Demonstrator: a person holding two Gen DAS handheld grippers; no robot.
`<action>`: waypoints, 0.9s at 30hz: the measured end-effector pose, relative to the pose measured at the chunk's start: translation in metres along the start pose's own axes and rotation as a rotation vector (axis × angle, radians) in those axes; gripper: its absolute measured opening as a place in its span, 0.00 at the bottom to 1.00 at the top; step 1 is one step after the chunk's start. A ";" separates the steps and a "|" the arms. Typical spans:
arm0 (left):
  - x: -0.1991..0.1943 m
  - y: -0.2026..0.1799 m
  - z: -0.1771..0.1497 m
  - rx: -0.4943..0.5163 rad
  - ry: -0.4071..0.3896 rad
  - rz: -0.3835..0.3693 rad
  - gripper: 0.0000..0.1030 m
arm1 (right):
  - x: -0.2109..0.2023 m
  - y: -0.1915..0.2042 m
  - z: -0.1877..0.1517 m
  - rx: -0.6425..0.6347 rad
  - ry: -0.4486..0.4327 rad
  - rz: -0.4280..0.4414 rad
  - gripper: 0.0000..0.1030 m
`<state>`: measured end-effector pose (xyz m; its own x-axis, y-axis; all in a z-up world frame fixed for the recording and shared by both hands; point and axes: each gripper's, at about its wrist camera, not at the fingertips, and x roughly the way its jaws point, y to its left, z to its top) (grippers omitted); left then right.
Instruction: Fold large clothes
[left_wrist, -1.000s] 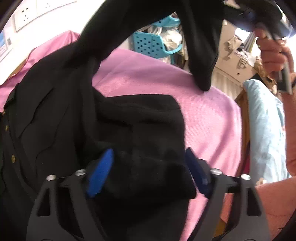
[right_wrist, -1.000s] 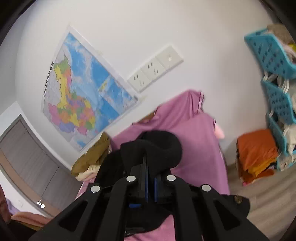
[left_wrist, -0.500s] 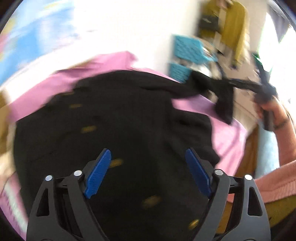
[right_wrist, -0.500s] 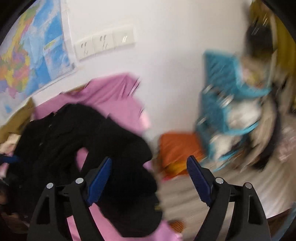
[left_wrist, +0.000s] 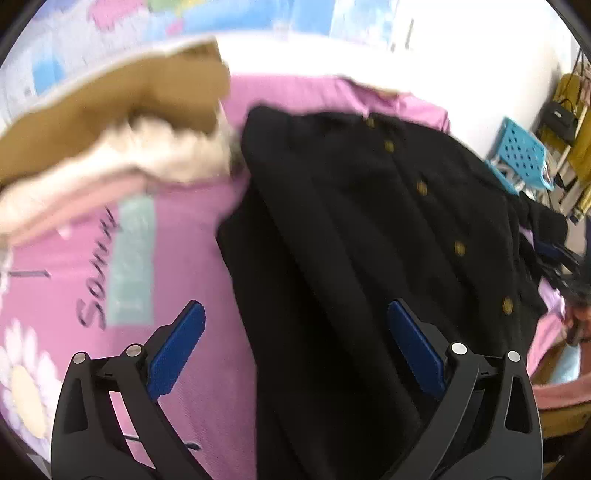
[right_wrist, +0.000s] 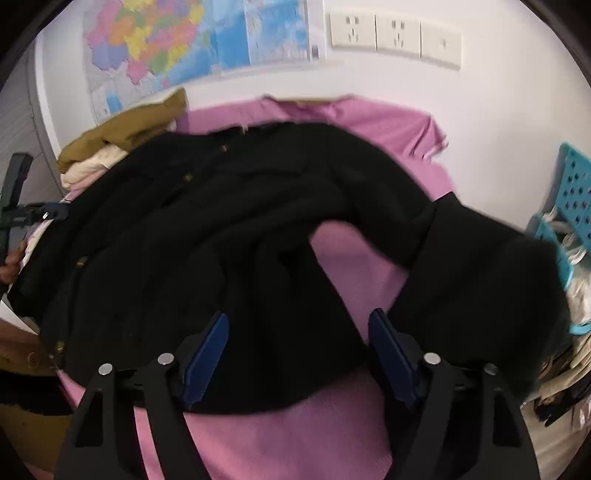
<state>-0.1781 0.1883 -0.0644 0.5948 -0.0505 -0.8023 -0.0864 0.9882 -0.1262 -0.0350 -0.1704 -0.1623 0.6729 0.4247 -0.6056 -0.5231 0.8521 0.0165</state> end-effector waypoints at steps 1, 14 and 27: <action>0.007 -0.006 -0.004 0.007 0.022 -0.005 0.95 | 0.006 -0.001 0.000 0.010 0.019 0.018 0.58; 0.007 0.019 0.001 -0.072 0.012 0.046 0.27 | -0.124 -0.021 -0.020 0.290 -0.195 0.463 0.10; -0.027 -0.021 0.027 0.071 -0.119 0.086 0.62 | -0.101 -0.034 -0.059 0.271 -0.043 0.266 0.71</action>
<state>-0.1709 0.1724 -0.0241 0.6785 0.0479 -0.7330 -0.0867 0.9961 -0.0153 -0.1163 -0.2602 -0.1483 0.5568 0.6491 -0.5183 -0.5287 0.7582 0.3816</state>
